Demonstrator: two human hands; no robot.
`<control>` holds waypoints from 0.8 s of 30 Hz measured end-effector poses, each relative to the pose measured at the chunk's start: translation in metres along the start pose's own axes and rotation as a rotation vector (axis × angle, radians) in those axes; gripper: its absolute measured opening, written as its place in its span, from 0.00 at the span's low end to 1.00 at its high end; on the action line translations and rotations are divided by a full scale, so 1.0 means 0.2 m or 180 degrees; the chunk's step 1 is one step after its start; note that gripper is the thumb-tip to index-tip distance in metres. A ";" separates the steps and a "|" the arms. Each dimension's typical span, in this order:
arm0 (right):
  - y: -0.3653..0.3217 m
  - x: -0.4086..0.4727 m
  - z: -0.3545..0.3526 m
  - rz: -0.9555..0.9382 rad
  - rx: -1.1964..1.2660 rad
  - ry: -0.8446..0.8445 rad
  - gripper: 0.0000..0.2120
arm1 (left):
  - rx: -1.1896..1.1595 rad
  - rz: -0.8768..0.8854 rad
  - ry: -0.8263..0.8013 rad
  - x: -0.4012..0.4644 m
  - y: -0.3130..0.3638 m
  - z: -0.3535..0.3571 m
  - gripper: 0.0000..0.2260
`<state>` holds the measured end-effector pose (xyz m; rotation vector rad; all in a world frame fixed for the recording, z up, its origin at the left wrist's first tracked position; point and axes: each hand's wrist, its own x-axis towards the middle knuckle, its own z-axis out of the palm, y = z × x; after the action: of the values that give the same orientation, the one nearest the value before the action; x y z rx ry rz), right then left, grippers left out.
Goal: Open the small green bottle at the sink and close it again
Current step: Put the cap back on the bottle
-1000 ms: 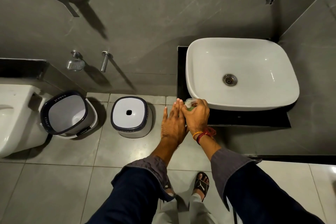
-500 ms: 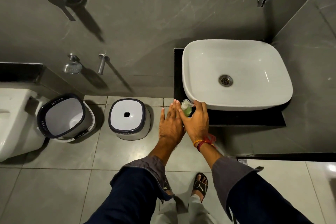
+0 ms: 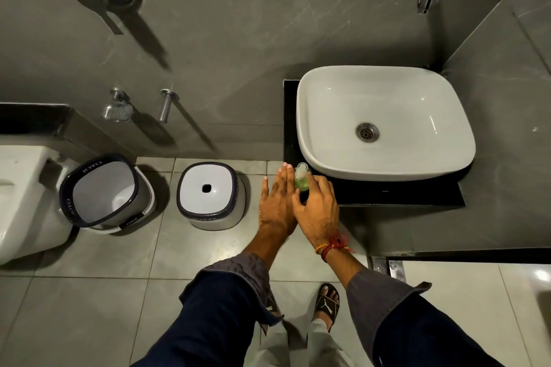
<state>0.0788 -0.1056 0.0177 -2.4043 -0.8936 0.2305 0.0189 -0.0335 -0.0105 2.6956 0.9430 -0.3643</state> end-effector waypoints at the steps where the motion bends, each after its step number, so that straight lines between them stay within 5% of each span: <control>1: 0.02 0.01 0.00 0.0063 0.0111 -0.0028 0.23 | -0.0071 -0.0011 0.0032 0.00 0.00 0.00 0.36; 5: 0.10 0.06 0.00 0.0130 0.0677 -0.0656 0.26 | -0.0483 0.0001 0.0153 0.00 -0.02 0.00 0.38; 16: 0.06 0.16 0.04 0.0121 0.0848 -0.0922 0.28 | -0.0638 0.0239 0.0209 0.12 -0.13 -0.03 0.40; 24: -0.08 0.18 0.00 0.0072 0.0848 0.0127 0.25 | -0.0144 0.0267 0.0129 0.13 -0.12 -0.03 0.40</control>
<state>0.0983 -0.0727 0.0281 -2.1654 -0.7659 0.2900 0.0251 0.0012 -0.0162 2.7005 0.8355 -0.2688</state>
